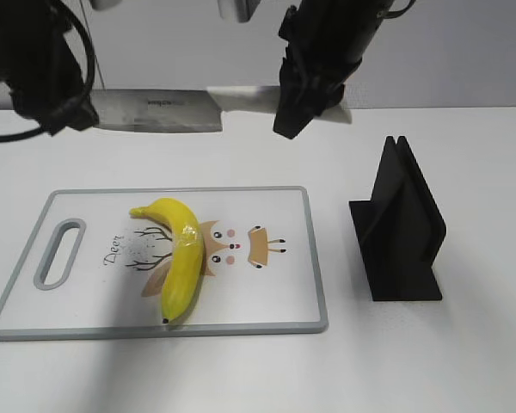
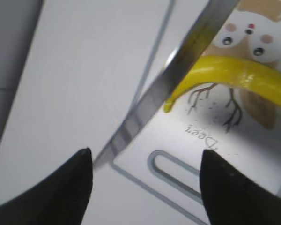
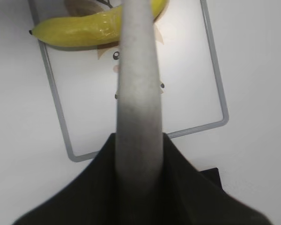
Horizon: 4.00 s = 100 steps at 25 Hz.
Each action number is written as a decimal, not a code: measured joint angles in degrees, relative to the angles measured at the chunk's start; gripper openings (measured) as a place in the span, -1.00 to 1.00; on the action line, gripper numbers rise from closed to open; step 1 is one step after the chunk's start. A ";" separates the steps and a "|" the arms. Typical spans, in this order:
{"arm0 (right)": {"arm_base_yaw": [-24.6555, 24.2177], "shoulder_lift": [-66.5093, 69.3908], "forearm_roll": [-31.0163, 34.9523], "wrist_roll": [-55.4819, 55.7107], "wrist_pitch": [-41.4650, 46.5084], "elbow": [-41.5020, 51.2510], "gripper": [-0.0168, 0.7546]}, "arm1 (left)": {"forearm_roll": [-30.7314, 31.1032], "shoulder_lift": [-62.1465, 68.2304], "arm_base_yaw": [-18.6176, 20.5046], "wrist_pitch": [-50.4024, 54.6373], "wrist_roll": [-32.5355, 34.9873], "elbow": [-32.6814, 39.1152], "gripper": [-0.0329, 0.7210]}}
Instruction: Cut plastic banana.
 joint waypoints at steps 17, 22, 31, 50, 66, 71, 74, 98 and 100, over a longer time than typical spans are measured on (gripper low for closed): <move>-0.13 -1.13 -4.13 19.13 -0.72 -1.27 -0.54 | 22.55 -10.56 5.91 15.20 -39.58 -4.37 0.74; -0.13 -4.45 -5.23 25.91 -0.67 -1.38 -0.54 | 12.97 -12.13 14.53 15.50 -39.58 -4.37 0.68; -0.13 -15.72 -5.65 43.38 -0.79 6.06 -0.54 | 11.62 -22.47 17.47 15.46 -39.58 7.99 0.66; -0.13 -31.98 -21.51 74.02 -12.42 38.56 -0.54 | 4.76 -71.71 17.47 16.09 -39.52 39.36 0.65; -0.13 -31.98 -22.59 82.99 -16.70 41.63 -0.54 | 6.99 -90.41 17.47 10.76 -39.52 47.02 0.56; -0.13 -31.98 -24.84 85.43 -16.97 41.63 -0.54 | 6.93 -90.41 17.47 8.14 -39.52 49.96 0.53; -0.13 -31.98 -24.99 85.65 -17.35 41.63 -0.54 | 6.31 -90.41 17.47 8.09 -39.92 49.96 0.51; -0.13 -21.32 -25.10 85.67 -14.89 41.63 -0.54 | 4.81 -90.41 17.47 8.04 -40.62 50.13 0.51; -0.13 -21.06 -24.56 85.62 -14.48 41.63 -0.54 | 4.81 -90.41 17.47 8.04 -40.62 50.13 0.51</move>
